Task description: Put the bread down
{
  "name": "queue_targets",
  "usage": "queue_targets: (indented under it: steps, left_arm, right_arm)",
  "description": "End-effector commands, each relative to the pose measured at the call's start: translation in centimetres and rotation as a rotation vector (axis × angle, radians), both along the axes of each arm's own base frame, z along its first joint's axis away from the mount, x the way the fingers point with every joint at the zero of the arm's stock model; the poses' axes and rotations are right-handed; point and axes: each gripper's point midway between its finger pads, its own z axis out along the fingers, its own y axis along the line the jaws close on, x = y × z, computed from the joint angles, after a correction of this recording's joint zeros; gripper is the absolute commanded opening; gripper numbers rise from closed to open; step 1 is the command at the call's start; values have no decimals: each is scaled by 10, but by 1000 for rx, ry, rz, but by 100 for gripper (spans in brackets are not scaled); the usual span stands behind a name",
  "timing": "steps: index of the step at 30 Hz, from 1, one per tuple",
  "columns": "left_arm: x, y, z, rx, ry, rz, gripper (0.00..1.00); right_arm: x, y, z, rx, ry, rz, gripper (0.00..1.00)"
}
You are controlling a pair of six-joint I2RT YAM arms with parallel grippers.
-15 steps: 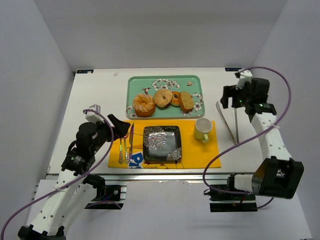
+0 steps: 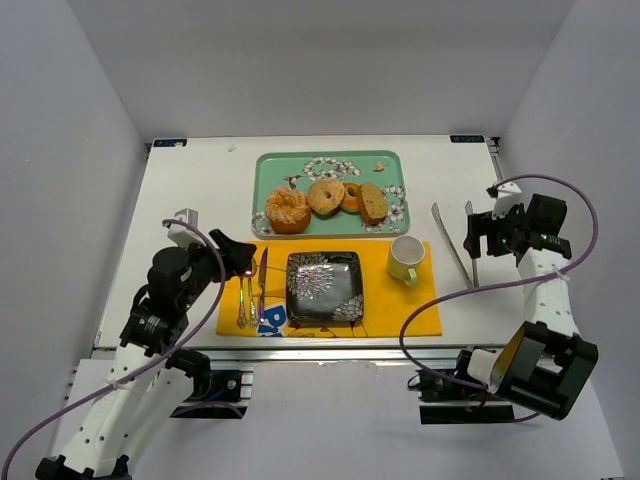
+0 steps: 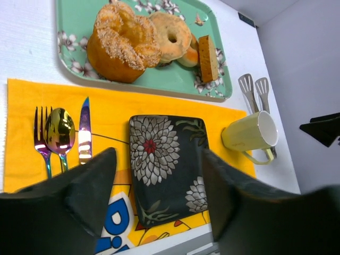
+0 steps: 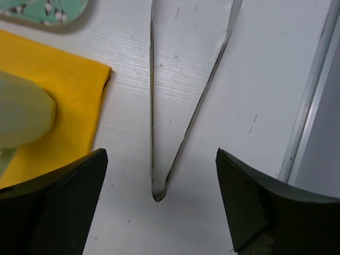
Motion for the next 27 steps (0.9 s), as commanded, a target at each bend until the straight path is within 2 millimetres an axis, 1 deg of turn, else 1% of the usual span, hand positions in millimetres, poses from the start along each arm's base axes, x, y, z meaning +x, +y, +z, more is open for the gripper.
queue_targets:
  steps: [1,2,3,4,5,7,9,11,12,13,15,16,18,19,21,23,24,25,27]
  left_arm:
    - [-1,-1,10,-17,-47,-6,77]
    - [-1,-1,9,-17,-46,-7,83]
    - [-1,-1,7,-12,-44,-9,85]
    - [-1,-1,7,-6,-43,-10,86]
    - [0,-1,5,-1,-38,-9,87]
    - [1,0,4,12,-35,-9,88]
    - [2,1,3,16,-33,-4,89]
    - [2,2,1,17,-32,4,89]
    - [2,2,0,15,-29,5,89]
    - [2,2,1,13,-30,5,89]
    - [4,0,0,7,-25,1,89]
    - [4,0,1,7,-23,1,89]
    - [6,-2,2,5,-20,-4,89]
    - [8,-3,0,8,-10,-7,89]
    - [11,-5,3,6,-11,-9,89]
    - [13,-6,2,11,0,-9,89]
    - [14,-6,3,11,-2,-8,89]
    - [15,-6,6,10,-5,-6,89]
    - [15,-6,6,10,-1,-4,89]
  right_arm:
    - [-7,-4,-20,-21,71,34,89]
    - [-6,-5,-28,-17,98,34,89]
    - [-5,-7,-31,-18,107,32,89]
    - [-2,-7,-33,-14,115,36,89]
    - [-1,-7,-41,-5,141,39,89]
    - [1,-9,-50,-1,162,39,89]
    - [0,-11,-62,-4,184,32,89]
    - [2,-15,-78,-17,208,17,89]
    - [4,-20,-82,-33,217,2,89]
    - [6,-23,-91,-35,242,-4,89]
    - [12,-26,-95,-36,248,-5,89]
    - [14,-26,-102,-35,262,0,89]
    - [18,-26,-106,-28,260,8,89]
    - [19,-23,-114,-16,275,17,89]
    - [24,-20,-118,-14,279,31,89]
    - [24,-16,-127,-9,296,37,89]
    - [28,-14,-128,-29,283,43,89]
    - [25,-12,-134,-34,291,43,89]
    - [29,-14,-137,-64,276,25,89]
